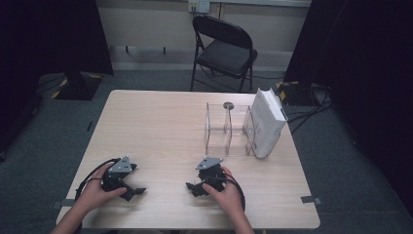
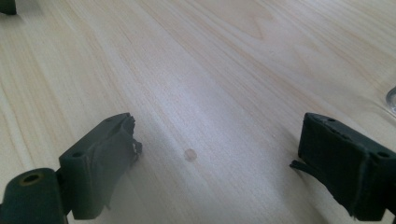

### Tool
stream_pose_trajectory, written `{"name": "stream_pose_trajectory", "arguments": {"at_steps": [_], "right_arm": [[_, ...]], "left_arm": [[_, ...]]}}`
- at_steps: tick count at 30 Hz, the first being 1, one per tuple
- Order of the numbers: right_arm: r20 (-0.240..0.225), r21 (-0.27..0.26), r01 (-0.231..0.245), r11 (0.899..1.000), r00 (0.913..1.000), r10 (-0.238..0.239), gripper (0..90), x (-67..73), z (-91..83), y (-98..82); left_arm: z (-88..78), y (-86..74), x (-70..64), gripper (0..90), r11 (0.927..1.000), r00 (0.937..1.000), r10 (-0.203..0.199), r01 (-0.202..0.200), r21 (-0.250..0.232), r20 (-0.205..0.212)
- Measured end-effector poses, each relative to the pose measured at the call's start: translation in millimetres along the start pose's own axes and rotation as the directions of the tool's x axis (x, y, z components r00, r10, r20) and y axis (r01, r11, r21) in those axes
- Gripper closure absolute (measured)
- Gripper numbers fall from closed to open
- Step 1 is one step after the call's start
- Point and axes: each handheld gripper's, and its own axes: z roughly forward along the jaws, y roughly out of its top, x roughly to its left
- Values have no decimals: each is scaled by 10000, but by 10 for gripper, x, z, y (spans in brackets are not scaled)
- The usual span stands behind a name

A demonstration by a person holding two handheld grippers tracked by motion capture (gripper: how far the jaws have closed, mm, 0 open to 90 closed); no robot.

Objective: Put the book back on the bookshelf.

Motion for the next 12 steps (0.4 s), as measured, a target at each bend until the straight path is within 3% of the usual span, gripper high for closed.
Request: {"name": "stream_pose_trajectory", "arguments": {"at_steps": [12], "right_arm": [[112, -33, -52, 10000, 9999, 52, 96, 10, -3, -5]], "left_arm": [[0, 0, 0, 0, 10000, 10000, 2, -2, 1, -2]]}}
